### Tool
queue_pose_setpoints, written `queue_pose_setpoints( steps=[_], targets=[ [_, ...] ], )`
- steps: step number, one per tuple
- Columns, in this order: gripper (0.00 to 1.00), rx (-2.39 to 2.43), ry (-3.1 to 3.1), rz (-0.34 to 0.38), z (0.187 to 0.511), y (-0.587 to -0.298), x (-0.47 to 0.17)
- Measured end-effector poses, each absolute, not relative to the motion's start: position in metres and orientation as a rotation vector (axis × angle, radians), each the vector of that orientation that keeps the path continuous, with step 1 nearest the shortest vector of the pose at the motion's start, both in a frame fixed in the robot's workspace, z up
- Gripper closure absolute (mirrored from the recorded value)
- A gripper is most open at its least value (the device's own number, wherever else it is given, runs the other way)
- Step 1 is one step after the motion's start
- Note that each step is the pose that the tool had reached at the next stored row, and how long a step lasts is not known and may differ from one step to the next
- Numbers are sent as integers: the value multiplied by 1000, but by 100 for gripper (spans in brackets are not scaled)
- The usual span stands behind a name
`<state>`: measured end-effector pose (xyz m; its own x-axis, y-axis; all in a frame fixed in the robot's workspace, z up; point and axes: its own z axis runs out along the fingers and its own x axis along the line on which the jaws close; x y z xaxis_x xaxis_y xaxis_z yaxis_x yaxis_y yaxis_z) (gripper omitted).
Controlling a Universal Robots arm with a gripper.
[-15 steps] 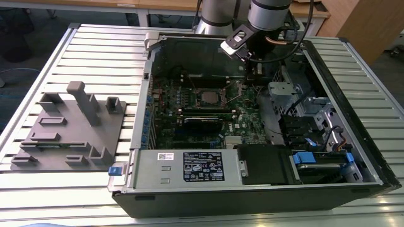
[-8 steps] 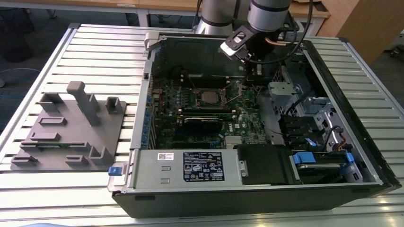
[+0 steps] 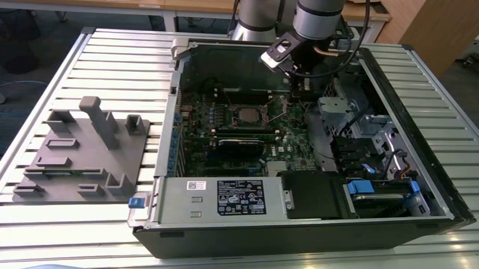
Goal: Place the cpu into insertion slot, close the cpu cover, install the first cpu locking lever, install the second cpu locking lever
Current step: 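Close the cpu cover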
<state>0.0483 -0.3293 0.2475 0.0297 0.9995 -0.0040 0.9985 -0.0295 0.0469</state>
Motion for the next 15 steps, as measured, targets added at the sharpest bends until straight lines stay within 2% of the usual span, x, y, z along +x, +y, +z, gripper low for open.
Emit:
queue_pose_setpoints(
  steps=[15],
  targets=[
    [90, 2228, 2163, 46, 245, -330, 47]
  ],
)
